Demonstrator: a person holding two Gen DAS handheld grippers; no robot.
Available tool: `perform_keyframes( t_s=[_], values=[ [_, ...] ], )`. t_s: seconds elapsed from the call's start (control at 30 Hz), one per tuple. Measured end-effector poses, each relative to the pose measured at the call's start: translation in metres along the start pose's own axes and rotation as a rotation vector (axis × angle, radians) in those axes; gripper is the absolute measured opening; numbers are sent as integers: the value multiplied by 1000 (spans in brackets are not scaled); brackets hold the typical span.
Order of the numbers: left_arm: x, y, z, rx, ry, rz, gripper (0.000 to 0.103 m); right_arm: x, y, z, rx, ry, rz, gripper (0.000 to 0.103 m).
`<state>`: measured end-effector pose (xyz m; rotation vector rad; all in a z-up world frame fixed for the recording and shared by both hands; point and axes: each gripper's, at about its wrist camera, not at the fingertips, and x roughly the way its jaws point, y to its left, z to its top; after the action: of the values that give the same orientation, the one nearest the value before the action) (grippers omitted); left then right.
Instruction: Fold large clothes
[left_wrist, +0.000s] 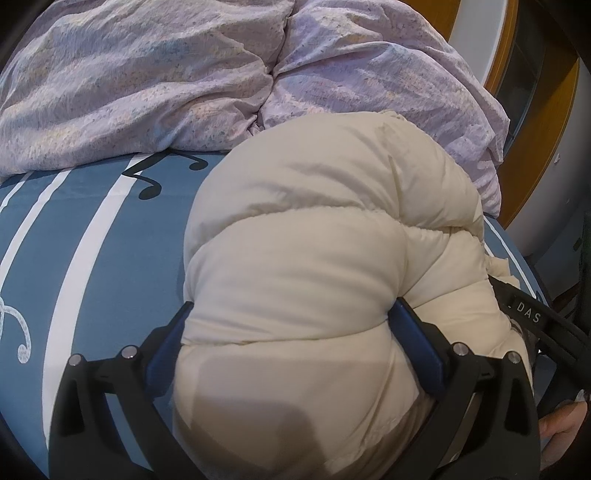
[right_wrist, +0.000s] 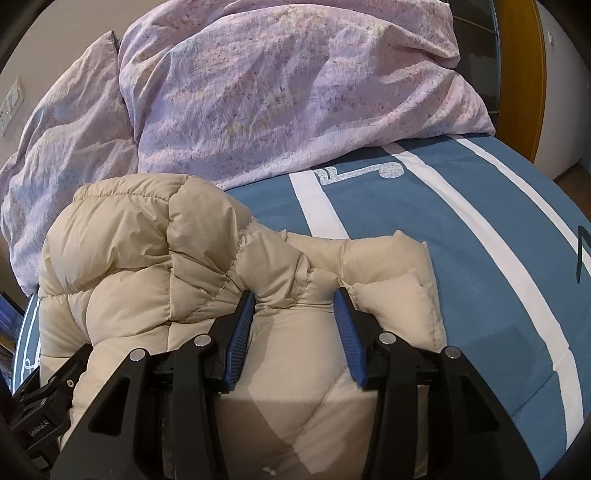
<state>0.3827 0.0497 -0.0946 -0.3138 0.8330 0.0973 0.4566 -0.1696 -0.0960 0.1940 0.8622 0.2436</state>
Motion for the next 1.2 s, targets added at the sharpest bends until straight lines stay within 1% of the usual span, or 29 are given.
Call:
perform_keyframes(
  t_s=[0.4, 0.5, 0.6, 0.67, 0.73, 0.83, 0.93, 1.03, 1.2],
  values=[
    [0, 1, -1, -7, -4, -7, 101, -1, 0, 0, 9, -5, 8, 47],
    [-3, 6, -1, -30, 0, -36, 101, 0, -1, 0, 9, -2, 8, 47],
    [-9, 14, 5, -95, 42, -65, 101, 0, -3, 0, 15, 0, 13, 47],
    [-14, 16, 13, -134, 65, -98, 100, 0, -4, 0, 23, 0, 20, 47],
    [-19, 14, 21, -134, 58, -100, 100, 1, -5, 0, 26, 0, 24, 47],
    [-23, 2, 35, -71, 18, -51, 100, 1, -5, 0, 30, 0, 27, 47],
    [-15, -14, 42, 19, -12, 29, 101, 0, -5, 0, 32, -1, 30, 47],
    [-1, -20, 40, 65, -9, 71, 101, 0, -6, 0, 36, -3, 34, 47],
    [9, -23, 32, 99, -37, 116, 101, -1, -6, 0, 36, -11, 25, 47]
  ],
)
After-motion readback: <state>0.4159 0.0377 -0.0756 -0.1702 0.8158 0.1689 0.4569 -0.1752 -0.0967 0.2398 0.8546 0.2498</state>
